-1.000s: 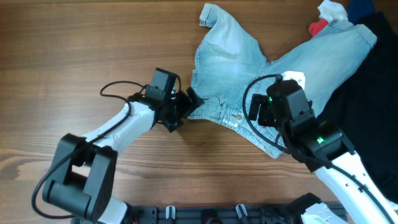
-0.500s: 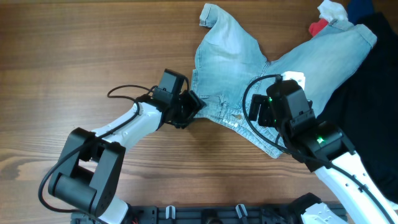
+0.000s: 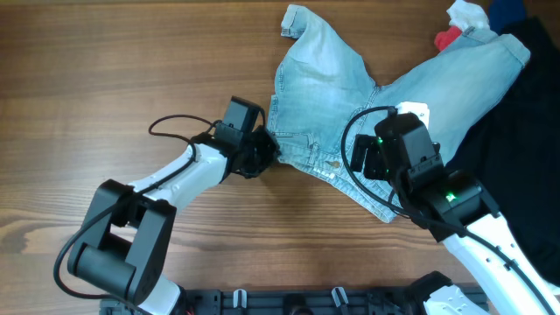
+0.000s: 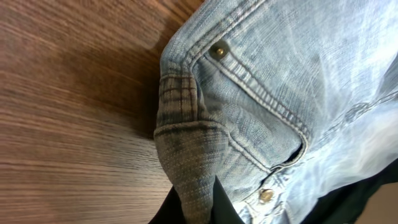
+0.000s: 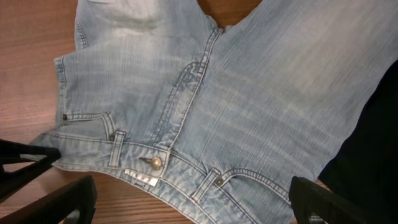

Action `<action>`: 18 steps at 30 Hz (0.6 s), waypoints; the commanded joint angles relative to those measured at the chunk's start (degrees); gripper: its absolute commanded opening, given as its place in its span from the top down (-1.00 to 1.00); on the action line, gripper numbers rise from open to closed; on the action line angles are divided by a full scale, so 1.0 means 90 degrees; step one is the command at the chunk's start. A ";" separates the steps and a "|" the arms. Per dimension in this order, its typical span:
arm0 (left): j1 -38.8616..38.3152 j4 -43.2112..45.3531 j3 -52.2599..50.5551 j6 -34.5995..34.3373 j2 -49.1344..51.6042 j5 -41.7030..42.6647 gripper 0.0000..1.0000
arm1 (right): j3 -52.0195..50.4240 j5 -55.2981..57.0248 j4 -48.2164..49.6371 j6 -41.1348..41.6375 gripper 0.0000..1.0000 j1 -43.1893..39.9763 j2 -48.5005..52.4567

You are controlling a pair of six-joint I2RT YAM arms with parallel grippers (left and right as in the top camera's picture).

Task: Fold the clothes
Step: 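Drag the shorts toward the front left with the left gripper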

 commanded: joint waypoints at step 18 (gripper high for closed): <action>0.4835 -0.1343 0.0197 0.1979 -0.2157 -0.0729 -1.00 | 0.0136 0.0158 -0.0005 0.0068 -1.00 -0.0027 -0.0027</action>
